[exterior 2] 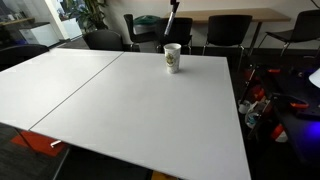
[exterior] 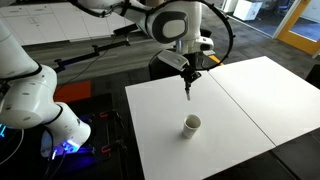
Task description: Put the marker on the table
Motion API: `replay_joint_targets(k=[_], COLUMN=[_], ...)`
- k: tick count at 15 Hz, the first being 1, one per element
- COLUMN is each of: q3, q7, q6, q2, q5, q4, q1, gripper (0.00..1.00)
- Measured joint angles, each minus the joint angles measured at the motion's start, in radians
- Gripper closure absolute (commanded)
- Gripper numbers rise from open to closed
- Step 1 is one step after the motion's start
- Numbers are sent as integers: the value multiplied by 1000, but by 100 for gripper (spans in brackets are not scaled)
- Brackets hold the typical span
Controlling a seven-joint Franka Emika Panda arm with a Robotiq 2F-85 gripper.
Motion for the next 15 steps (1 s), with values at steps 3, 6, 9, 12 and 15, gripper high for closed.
replay_joint_targets(k=[3, 6, 9, 12, 15], q3=[18, 46, 76, 93, 106], q7=[-127, -270, -391, -444, -447], q6=[35, 45, 43, 17, -49], q2=[32, 105, 204, 311, 410], q5=[100, 194, 256, 272, 272], q4=[-11, 8, 62, 144, 244], q1=[8, 14, 13, 11, 3], gripper=[100, 100, 100, 100, 100])
